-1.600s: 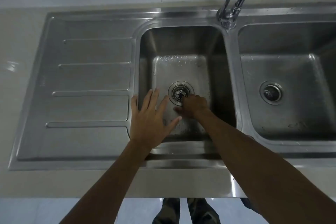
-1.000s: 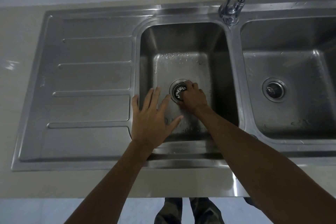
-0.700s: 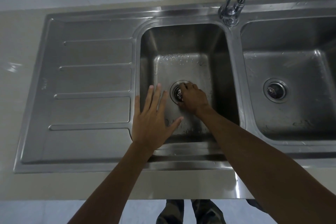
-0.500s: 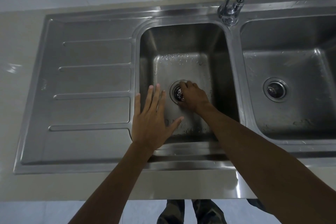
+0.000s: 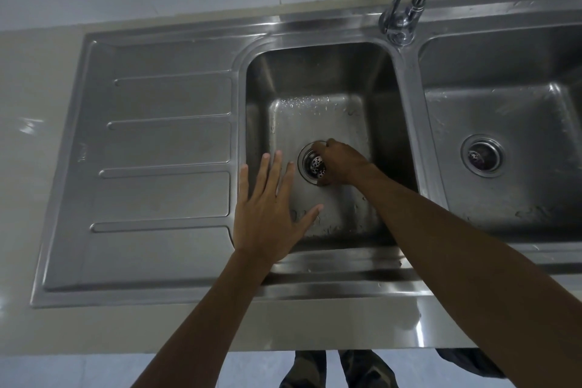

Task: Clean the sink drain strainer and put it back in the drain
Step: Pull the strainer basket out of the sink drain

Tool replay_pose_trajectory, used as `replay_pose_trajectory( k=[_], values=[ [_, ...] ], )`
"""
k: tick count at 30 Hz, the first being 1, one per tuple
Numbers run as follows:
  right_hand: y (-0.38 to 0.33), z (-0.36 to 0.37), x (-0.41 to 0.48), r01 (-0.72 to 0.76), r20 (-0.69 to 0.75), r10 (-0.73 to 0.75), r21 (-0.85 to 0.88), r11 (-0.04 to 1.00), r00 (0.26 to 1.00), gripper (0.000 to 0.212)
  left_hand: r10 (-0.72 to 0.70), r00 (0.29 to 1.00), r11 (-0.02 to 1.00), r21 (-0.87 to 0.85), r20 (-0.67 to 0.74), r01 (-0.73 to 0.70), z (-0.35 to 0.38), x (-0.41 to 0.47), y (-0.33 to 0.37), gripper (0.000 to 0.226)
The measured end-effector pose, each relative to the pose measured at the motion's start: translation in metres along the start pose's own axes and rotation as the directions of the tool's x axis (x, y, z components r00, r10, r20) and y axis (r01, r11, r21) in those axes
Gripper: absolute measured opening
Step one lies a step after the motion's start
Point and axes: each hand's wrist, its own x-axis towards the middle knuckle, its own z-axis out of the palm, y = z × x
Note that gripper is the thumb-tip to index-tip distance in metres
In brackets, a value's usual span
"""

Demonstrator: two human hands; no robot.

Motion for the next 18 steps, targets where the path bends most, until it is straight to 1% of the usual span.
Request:
replay_pose_trajectory(
  k=[3, 8, 11, 18],
  values=[
    [0.000, -0.002, 0.000, 0.020, -0.003, -0.020, -0.011, 1.000, 1.000, 0.089, -0.003, 1.000, 1.000, -0.002, 0.007, 0.003, 0.000, 0.000, 0.000, 0.096],
    [-0.005, 0.001, -0.010, 0.001, -0.099, -0.002, -0.006, 1.000, 0.995, 0.086, 0.003, 1.000, 1.000, -0.005, -0.004, -0.003, 0.001, 0.000, -0.002, 0.095],
    [-0.008, -0.001, -0.021, -0.005, -0.124, 0.006, 0.002, 1.000, 0.992, 0.087, 0.009, 1.000, 1.000, -0.016, -0.013, -0.009, 0.001, -0.002, -0.002, 0.094],
    [-0.012, -0.042, -0.063, -0.007, -0.173, 0.009, 0.016, 1.000, 0.985, 0.080, 0.008, 0.998, 1.000, 0.001, 0.055, -0.008, -0.010, -0.004, 0.000, 0.097]
  ],
)
